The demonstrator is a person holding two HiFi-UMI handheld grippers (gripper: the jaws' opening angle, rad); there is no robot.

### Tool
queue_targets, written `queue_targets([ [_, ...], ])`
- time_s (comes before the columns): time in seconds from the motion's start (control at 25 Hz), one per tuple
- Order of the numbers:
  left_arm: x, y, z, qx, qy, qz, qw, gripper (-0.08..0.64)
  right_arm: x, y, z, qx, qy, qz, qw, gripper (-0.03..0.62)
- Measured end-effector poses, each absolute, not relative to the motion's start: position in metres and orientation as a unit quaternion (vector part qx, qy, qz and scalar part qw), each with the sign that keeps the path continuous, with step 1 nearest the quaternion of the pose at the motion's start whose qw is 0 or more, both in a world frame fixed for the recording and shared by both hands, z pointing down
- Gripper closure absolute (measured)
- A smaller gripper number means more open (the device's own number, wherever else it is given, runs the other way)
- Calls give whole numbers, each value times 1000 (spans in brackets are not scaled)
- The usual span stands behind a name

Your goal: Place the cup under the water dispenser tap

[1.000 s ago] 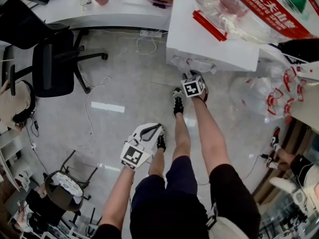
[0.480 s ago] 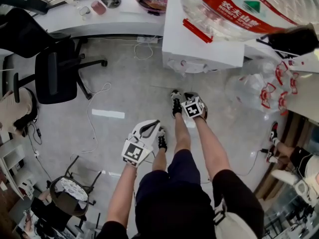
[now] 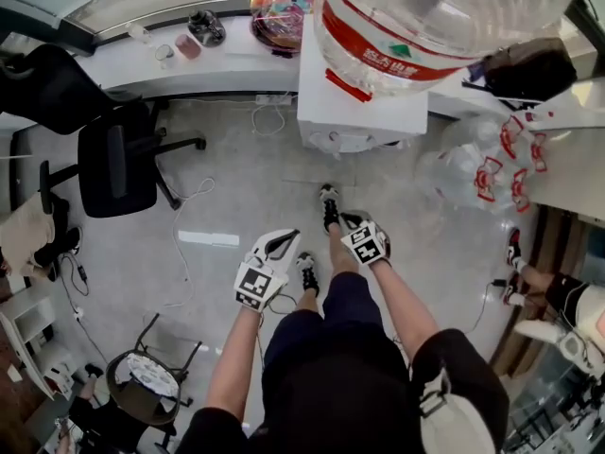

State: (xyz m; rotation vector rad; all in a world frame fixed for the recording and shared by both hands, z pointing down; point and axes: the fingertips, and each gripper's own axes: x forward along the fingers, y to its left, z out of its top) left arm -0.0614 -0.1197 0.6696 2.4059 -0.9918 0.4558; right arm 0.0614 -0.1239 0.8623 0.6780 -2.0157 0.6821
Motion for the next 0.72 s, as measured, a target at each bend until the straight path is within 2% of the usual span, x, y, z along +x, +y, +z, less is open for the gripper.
queue_targets([
  [0.36,-58,-134,614,891,-367,151,219,560,40,-145,739,279,-854,241,367,598],
  [0.72,-61,-99,566,895,-376,131,200,560,6,-144,640,268,-889,205,311,598],
])
